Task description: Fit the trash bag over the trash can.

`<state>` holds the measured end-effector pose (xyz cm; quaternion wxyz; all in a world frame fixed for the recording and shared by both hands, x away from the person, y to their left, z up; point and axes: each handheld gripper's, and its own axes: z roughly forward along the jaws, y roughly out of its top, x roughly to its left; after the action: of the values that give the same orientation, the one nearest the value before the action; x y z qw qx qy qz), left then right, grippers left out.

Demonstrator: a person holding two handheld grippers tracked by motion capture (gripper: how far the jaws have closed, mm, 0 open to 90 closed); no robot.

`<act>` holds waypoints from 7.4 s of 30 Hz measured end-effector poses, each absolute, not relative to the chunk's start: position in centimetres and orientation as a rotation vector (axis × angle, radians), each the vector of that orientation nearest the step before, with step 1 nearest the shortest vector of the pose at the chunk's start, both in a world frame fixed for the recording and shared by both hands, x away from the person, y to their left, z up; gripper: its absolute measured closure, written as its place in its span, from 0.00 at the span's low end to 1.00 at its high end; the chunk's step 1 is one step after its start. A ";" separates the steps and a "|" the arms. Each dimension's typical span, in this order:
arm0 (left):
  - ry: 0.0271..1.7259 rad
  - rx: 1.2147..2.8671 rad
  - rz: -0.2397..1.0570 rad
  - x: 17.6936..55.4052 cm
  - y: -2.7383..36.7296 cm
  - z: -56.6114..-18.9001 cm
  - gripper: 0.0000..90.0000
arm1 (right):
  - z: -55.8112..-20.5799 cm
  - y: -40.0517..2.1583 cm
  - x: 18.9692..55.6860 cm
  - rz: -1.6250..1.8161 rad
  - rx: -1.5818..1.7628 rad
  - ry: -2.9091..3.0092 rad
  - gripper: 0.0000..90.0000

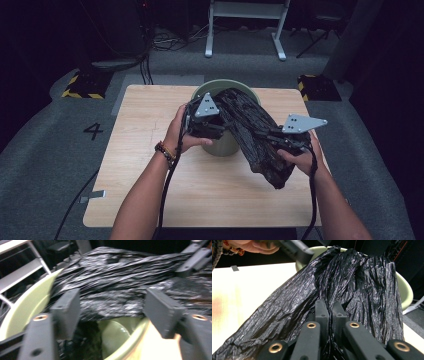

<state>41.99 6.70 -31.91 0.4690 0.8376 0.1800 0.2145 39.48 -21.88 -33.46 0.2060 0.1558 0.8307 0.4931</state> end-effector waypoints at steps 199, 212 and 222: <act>0.737 1.860 0.759 34.8 10.0 -38.4 0.37 | -33.9 -23.1 37.7 1.424 0.520 2.170 0.38; 0.797 1.914 0.797 36.7 10.0 -38.9 0.68 | -32.8 -19.3 36.9 1.452 0.387 2.205 0.29; 0.806 1.962 0.837 37.7 10.6 -39.3 1.00 | -32.3 -16.8 37.4 1.348 0.433 2.195 0.70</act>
<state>37.72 10.63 -39.29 0.4175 0.7819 0.3212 0.3335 37.43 -16.79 -32.32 0.2616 0.1600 0.8111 0.4980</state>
